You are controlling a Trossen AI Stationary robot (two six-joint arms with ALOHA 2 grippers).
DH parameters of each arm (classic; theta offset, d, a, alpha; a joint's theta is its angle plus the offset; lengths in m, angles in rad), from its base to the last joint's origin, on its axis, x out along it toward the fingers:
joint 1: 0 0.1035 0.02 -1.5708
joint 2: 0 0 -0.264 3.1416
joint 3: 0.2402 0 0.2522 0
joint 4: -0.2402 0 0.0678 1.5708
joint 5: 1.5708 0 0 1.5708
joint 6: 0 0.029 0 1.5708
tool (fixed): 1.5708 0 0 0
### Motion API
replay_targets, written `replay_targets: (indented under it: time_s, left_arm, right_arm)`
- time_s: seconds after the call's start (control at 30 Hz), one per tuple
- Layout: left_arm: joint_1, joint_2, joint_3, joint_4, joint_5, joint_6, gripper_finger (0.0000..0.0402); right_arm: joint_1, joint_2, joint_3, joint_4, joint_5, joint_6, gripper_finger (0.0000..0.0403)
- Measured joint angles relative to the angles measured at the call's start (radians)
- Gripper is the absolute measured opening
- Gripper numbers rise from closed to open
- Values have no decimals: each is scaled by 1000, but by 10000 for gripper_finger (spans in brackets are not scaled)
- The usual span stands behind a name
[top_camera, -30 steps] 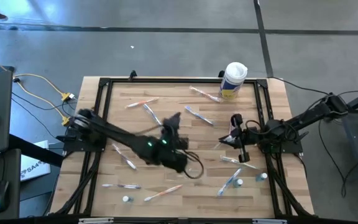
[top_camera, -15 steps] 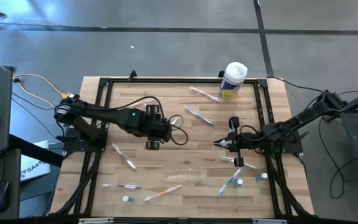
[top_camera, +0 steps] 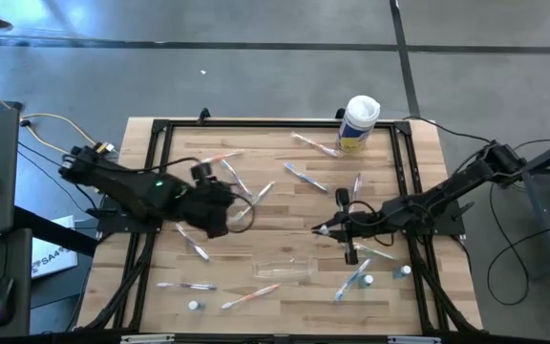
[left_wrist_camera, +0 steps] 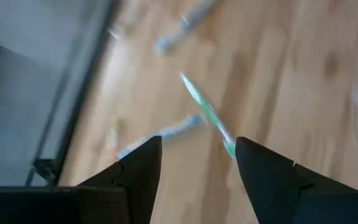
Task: Pick & Place toothbrushing station
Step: Put the top left green toothbrush into the transparent organizer
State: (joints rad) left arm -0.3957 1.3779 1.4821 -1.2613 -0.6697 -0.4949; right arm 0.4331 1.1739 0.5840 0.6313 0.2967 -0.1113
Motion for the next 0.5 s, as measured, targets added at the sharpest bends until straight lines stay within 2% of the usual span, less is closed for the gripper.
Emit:
replay_targets:
  time_s: [0.07,0.13,0.33,0.5]
  left_arm:
    - [-49,-45,-57,64,-87,-55,203]
    - [-94,-84,-140,150,-132,-89,203]
    - [-164,-157,-427,512,-168,-41,203]
    - [-161,-165,-524,689,-212,36,203]
  right_arm:
    - [-3,39,2,32,-10,10,7]
    - [-3,75,0,63,-15,19,7]
    - [-4,132,1,139,-37,33,7]
    - [-14,142,1,171,-44,58,7]
